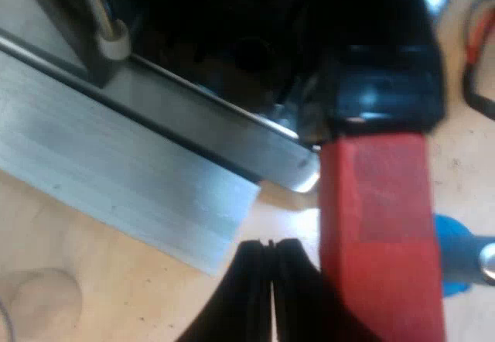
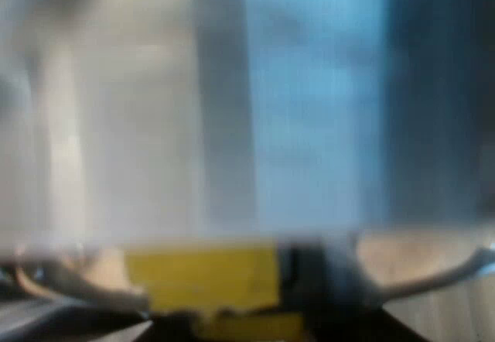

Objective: Put the handle in the coffee machine

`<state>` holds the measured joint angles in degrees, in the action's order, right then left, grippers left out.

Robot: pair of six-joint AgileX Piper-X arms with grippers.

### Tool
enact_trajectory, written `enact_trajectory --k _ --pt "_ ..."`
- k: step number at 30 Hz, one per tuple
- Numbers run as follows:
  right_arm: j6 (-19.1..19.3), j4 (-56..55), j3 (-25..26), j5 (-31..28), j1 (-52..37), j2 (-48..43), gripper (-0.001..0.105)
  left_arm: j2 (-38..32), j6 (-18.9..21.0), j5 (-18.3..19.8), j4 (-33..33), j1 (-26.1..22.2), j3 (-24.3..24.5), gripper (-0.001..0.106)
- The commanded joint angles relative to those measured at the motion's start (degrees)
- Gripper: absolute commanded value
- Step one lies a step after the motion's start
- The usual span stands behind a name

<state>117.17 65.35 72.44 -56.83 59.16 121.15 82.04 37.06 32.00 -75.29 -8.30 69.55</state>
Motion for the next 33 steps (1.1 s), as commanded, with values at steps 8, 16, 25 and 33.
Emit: enact_trajectory --k 8,16,25,33 --pt "1.3 6.3 2.8 2.7 -0.3 -4.3 0.015 -2.3 -2.7 2.7 -6.1 2.0 0.2 0.001" --pt "1.3 6.3 2.8 2.7 -0.3 -4.3 0.015 -2.3 -2.3 6.6 -11.0 4.6 0.2 0.0" --pt "1.3 6.3 2.8 2.7 -0.3 -4.3 0.015 -4.5 -1.0 11.3 -12.2 4.6 -2.1 0.0" --pt "-0.5 0.6 2.5 -2.0 1.9 -6.1 0.015 -6.5 -1.0 11.3 -9.9 4.6 -7.5 0.0"
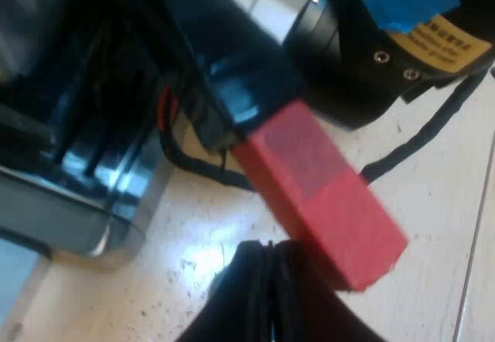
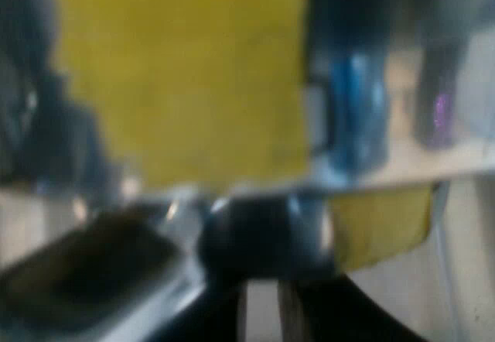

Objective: Put the handle in the coffee machine

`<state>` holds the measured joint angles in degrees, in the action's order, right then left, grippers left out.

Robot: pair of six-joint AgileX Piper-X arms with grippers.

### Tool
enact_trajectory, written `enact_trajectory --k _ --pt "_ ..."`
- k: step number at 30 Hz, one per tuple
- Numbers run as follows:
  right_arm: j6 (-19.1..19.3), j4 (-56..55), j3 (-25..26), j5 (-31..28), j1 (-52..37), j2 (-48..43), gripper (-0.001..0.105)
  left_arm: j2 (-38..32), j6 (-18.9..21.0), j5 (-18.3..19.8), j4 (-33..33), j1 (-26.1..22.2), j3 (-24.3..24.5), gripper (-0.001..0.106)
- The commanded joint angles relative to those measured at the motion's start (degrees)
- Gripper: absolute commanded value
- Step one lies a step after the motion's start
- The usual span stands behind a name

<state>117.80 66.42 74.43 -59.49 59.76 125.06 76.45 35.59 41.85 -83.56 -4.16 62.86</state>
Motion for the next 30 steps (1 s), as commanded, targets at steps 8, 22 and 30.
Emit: enact_trajectory --k 8,22,30 --pt "-7.5 -8.5 -6.3 0.2 4.0 -13.7 0.015 -4.0 0.4 1.5 -0.9 0.4 -0.8 0.0" --pt "-20.8 -34.1 -20.0 5.7 9.4 -30.2 0.015 -5.4 5.0 1.5 4.5 0.4 -1.5 0.0" --pt "-25.3 -52.0 -21.2 10.2 15.9 -39.9 0.015 -5.4 8.6 -0.2 9.7 0.4 -1.6 0.0"
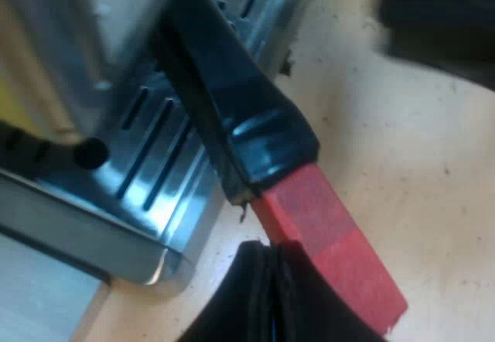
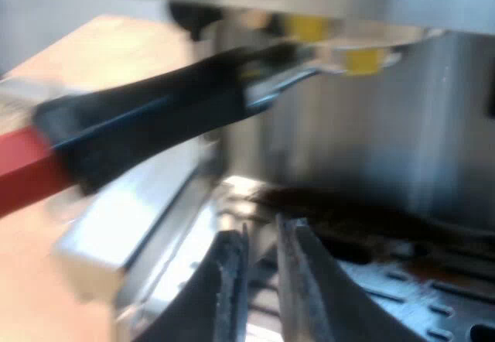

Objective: Put the handle in the coffee machine

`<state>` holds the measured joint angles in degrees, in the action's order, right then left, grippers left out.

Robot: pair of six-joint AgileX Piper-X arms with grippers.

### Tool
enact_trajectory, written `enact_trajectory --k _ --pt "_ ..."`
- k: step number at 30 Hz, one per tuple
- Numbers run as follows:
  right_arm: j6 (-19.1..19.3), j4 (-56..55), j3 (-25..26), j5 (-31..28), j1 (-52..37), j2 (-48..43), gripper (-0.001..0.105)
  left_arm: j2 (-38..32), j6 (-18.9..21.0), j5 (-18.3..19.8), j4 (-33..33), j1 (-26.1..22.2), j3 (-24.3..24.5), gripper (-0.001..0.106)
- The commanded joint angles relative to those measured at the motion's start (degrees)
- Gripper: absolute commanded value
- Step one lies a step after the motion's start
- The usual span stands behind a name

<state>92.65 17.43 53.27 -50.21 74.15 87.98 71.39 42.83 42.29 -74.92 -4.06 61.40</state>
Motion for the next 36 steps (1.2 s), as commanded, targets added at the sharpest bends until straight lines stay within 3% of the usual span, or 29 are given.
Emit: enact_trajectory --k 1,7,14,18,23,25,30,36 --pt "-0.2 -3.5 0.0 1.0 1.7 -3.6 0.015 -0.4 1.6 -1.4 1.4 0.3 -0.2 0.0" --pt "-1.6 -10.8 0.0 1.7 3.7 -12.2 0.015 -0.4 2.3 -3.8 4.4 0.3 -0.9 0.0" --pt "-1.6 -20.2 1.3 1.6 3.8 -20.7 0.015 -0.4 3.2 -3.7 5.9 0.3 -6.0 0.0" --pt "-1.6 -27.1 3.1 2.3 3.8 -23.4 0.015 -0.9 3.7 0.1 6.0 0.3 -6.2 0.0" --pt "-1.6 -35.1 6.3 6.9 3.8 -24.5 0.015 -2.4 4.9 0.1 6.0 3.3 -6.2 0.0" --pt "-1.6 -37.7 7.9 8.2 3.8 -24.5 0.022 -2.9 5.6 0.1 6.2 5.4 -6.2 0.0" --pt "-1.6 -46.3 12.0 10.0 3.7 -24.5 0.058 -3.5 10.4 0.1 8.8 12.1 -6.2 0.0" --pt "-1.6 -52.0 14.7 10.2 3.7 -24.5 0.059 -4.0 15.0 -1.6 10.8 19.2 -6.2 0.0"
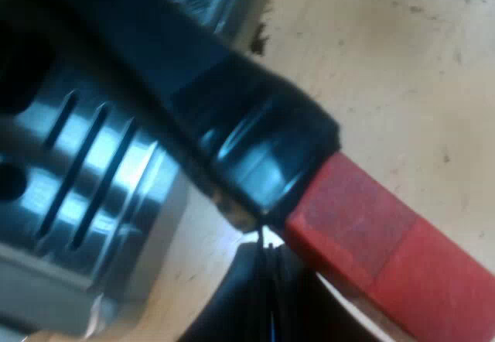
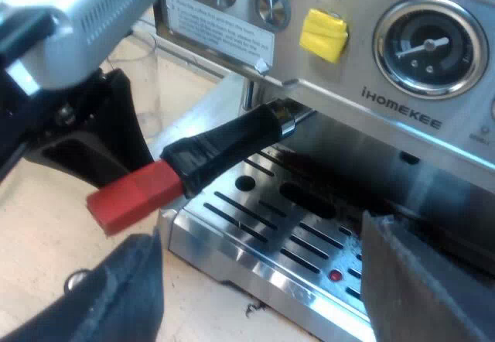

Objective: Put the handle in the coffee machine

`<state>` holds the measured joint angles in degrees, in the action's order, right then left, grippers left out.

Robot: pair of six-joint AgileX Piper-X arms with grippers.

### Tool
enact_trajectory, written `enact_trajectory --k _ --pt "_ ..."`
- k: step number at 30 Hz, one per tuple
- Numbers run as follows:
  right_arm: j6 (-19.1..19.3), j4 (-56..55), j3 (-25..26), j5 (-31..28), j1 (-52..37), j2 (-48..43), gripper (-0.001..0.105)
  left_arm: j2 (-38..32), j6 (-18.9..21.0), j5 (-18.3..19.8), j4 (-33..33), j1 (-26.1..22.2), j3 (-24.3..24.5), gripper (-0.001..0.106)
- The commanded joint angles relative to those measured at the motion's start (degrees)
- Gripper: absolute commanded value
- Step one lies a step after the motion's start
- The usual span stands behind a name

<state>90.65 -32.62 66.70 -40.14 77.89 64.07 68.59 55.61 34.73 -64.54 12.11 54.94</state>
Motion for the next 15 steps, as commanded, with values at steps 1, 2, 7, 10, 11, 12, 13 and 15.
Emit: enact_trajectory --k 1,2,7,10,11,12,13,15 --pt "0.4 -2.5 1.4 0.1 0.0 -0.6 0.059 -1.2 2.8 5.9 0.7 3.7 0.2 0.0" --pt "0.4 -3.8 1.8 0.1 0.0 -0.6 0.059 -1.5 3.8 5.9 1.2 4.9 0.2 0.0" --pt "0.1 -6.5 2.0 0.6 0.0 -1.5 0.059 -1.9 9.5 5.9 5.8 9.5 0.2 0.0" --pt "-1.6 -6.7 2.0 0.6 0.0 -2.2 0.059 -1.9 10.1 5.9 8.8 11.1 0.2 0.0" --pt "-2.1 -6.7 2.0 0.6 0.0 -2.7 0.059 -1.9 10.1 5.9 10.0 11.6 0.2 0.0" --pt "-2.2 -6.7 2.0 0.6 0.0 -3.1 0.059 -1.9 10.1 5.9 11.7 12.1 0.2 0.0" --pt "-2.2 -6.7 2.0 0.6 0.0 -3.2 0.059 -1.9 10.1 5.9 12.4 12.2 0.2 0.0" --pt "-2.2 -6.7 2.0 0.6 0.0 -3.5 0.059 -1.9 10.1 6.3 15.6 12.4 0.2 0.0"
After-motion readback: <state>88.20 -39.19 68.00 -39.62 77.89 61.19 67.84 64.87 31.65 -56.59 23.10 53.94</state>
